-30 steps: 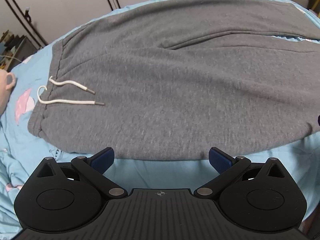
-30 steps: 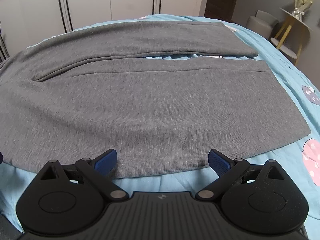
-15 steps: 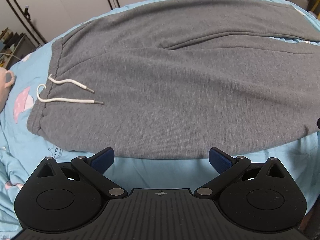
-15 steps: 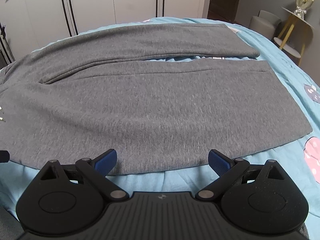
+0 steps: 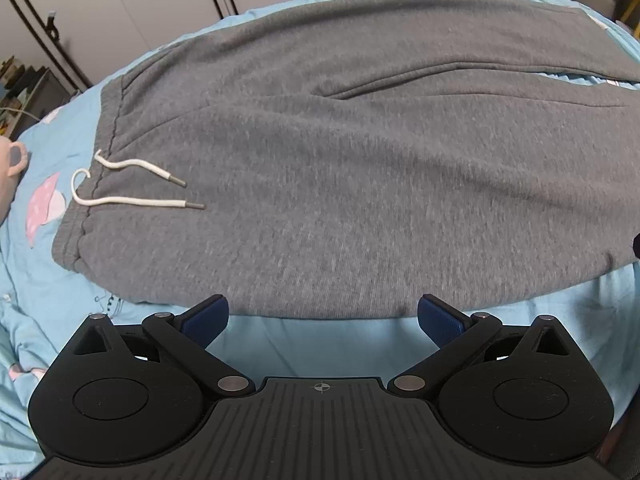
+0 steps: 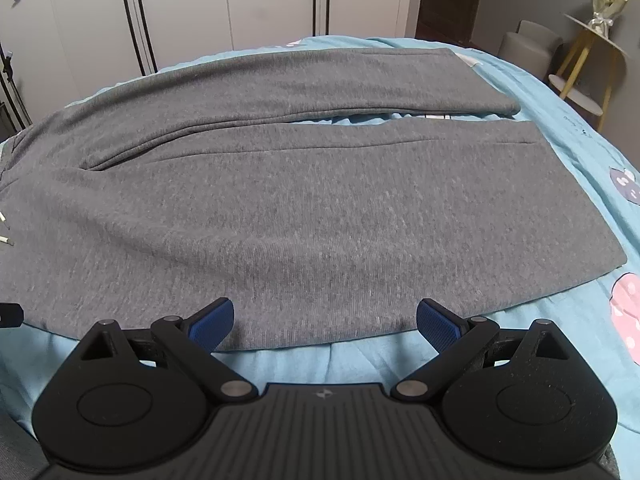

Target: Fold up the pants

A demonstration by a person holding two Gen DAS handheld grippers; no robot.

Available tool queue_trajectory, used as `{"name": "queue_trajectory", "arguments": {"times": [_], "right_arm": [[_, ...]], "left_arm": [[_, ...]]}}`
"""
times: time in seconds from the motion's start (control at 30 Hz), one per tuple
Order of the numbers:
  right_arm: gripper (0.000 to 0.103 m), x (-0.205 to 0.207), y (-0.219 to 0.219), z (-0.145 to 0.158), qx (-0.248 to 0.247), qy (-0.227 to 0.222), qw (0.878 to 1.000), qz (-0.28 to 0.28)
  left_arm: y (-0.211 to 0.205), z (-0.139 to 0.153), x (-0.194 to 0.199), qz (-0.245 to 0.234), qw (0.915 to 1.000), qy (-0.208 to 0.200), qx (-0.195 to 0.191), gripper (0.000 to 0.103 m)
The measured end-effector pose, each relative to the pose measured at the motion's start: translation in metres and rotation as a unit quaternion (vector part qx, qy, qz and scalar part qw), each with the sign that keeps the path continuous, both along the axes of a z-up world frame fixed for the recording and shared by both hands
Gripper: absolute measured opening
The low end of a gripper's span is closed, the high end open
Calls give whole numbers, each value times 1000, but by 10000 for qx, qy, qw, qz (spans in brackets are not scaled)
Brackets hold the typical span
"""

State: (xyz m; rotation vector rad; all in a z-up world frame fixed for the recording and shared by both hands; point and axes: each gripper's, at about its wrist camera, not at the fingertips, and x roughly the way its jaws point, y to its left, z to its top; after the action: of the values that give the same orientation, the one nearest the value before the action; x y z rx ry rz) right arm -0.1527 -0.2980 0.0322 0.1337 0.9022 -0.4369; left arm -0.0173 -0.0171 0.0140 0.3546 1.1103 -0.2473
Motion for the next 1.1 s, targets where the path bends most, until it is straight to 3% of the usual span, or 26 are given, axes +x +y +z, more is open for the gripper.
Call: {"name": "queue_trajectory", "arguments": {"times": [0.53, 0.8, 0.97, 1.1], "right_arm": [[98, -4, 0, 6, 110, -226, 9997, -42], [98, 4, 15, 8, 69, -69, 9982, 590], [98, 18, -2, 11, 296, 44, 9987, 414], [98, 39, -30, 25, 374, -60, 9990, 243]], "left_arm": [[0, -2, 2, -28, 9999, 93, -53, 103], [0, 4, 3, 39, 9998, 120, -181, 103], [0, 11, 15, 399, 9989, -3, -253, 103], [0, 18, 52, 959, 9945, -127, -390, 103]]}}
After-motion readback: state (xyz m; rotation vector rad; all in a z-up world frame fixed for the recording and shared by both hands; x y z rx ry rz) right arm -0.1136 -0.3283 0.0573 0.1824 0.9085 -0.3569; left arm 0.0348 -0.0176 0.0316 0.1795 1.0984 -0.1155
